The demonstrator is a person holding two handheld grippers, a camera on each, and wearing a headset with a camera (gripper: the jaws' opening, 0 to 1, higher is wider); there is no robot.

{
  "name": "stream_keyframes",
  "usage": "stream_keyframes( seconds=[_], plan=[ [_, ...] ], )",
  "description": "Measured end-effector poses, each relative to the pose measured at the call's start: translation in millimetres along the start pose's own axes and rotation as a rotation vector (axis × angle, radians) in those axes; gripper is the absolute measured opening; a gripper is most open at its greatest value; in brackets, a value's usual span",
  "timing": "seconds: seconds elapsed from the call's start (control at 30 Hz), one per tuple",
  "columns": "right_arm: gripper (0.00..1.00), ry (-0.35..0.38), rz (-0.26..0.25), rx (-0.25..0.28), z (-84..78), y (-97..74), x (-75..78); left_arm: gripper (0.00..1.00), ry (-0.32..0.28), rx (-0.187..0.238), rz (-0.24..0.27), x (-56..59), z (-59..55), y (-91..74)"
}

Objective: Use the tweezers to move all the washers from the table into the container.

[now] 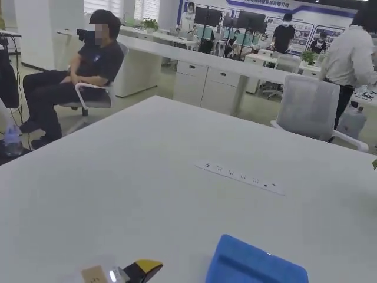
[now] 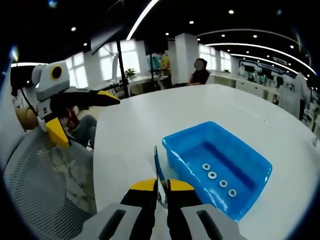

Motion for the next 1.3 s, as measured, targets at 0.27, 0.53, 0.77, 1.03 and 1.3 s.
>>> stream_keyframes(
  seconds=[0.27, 0.53, 0.77, 1.03, 1.3],
  plan=[
    [0.02, 0.088, -0.034, 0.038, 0.0, -2.7, 6.1, 0.75, 0.002, -0.002, -0.001, 0.3, 0.1, 0.3],
    [0.03, 0.183, -0.015, 0.048, 3.3, -5.6, 8.0, 0.75, 0.001, -0.003, 0.001, 0.1, 0.0, 0.3],
    [0.03, 0.238, 0.023, 0.080, 17.4, -10.0, 3.9, 0.75, 0.000, -0.001, 0.003, -0.4, 0.0, 0.2],
    [0.03, 0.203, 0.031, 0.088, 35.1, -14.6, 2.3, 0.75, 0.001, -0.004, -0.002, 0.3, -0.3, 0.5],
    [0.03, 0.186, 0.037, 0.108, 51.6, -17.6, 2.4, 0.75, 0.001, -0.002, -0.002, 0.4, 0.0, 0.8]
  ],
)
Point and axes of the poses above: the centre of the closed fingertips' face, and the gripper's own axes: y roughly forward along the fingers, x roughly to its right, z roughly out of its top, the point moved 5 cm from there along -y, roughly backward along the fingers, and after that the axes turned 15 degrees about y, right-handed, at the moved point
